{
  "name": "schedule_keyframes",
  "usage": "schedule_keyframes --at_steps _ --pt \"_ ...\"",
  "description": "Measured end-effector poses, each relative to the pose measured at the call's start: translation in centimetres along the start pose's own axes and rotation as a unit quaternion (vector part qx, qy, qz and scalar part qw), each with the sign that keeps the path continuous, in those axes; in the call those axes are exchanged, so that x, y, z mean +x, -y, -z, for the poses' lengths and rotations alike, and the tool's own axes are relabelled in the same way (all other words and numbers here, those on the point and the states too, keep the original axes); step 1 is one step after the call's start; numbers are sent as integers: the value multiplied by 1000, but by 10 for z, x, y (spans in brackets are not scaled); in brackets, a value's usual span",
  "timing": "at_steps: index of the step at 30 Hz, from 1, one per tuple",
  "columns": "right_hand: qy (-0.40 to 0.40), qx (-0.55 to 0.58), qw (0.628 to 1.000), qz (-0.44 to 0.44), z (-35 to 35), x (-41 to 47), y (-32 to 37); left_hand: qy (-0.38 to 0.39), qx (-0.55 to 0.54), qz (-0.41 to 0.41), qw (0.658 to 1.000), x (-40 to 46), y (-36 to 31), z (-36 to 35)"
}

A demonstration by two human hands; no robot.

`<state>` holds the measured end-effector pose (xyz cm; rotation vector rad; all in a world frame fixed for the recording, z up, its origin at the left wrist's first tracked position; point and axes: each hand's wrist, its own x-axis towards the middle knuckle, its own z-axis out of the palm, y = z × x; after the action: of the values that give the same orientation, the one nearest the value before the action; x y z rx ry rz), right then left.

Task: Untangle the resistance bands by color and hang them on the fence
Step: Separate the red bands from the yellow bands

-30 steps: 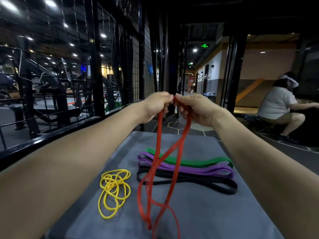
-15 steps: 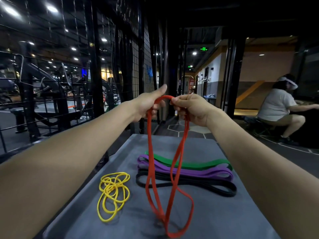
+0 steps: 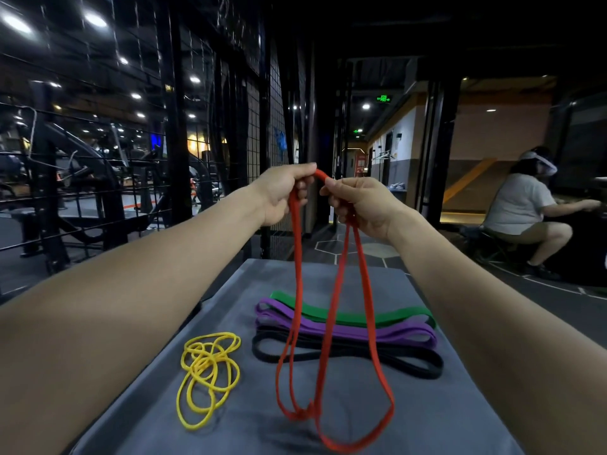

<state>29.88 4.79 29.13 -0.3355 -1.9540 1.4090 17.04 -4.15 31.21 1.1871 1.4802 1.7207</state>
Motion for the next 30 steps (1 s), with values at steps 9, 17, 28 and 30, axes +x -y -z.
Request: schedule_keyframes --at_steps 9,17,28,30 --pt "1 8 1000 13 3 -12 -37 -76 -113 17 991 -1 8 7" --pt "-26 -106 994 -13 30 -34 -97 -158 -189 38 968 3 21 21" --pt "-57 -226 965 -117 71 -75 -169 -285 -282 60 914 9 43 46" --pt "-51 -251 956 -147 78 -82 -184 -308 -285 57 906 10 48 55"
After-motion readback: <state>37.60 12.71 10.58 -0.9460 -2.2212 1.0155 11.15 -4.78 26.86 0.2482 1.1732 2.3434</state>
